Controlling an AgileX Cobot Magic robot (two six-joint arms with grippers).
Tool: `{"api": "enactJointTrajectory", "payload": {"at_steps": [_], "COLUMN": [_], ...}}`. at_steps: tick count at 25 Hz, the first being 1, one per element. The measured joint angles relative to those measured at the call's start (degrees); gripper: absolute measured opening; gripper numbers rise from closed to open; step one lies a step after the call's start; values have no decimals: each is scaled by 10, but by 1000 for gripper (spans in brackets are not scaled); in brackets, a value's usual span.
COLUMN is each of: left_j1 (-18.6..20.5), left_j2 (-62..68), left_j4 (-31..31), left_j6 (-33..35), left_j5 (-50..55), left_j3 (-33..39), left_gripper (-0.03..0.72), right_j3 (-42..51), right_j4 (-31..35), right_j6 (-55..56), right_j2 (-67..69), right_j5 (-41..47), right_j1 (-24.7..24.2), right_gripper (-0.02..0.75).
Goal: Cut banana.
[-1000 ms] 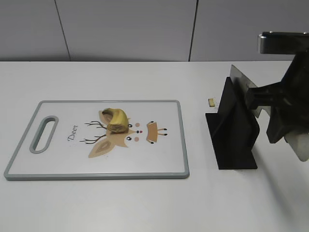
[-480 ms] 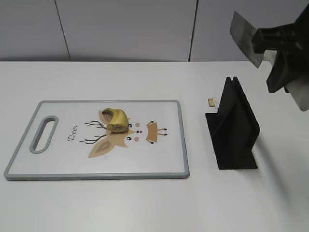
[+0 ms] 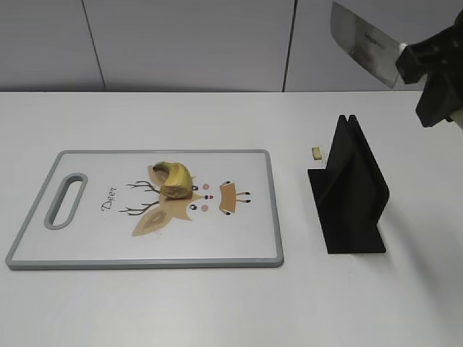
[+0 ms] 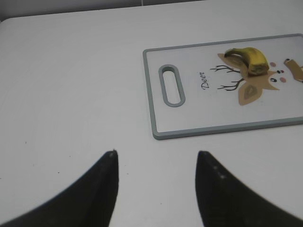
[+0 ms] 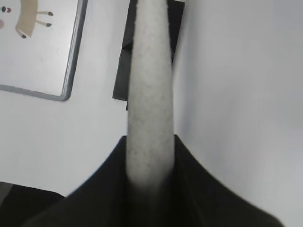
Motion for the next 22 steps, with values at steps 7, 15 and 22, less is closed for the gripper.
{"api": "enactJointTrajectory", "payload": {"at_steps": [7, 15, 22], "left_j1": [0, 0, 0], "left_j2": [47, 182, 278], "left_j4": [0, 0, -2], "left_j6": [0, 31, 58], "left_j5": [-5, -64, -111], "left_j3": [-22, -41, -71], "left_gripper": [499, 499, 499], "right_j3": [0, 0, 0], "right_j4": [9, 21, 21], "right_j6": [-124, -224, -271], "right_j2": [0, 0, 0], "right_j5": [-29, -75, -80], "right_j1": [0, 0, 0], "right_gripper": [170, 170, 170]}}
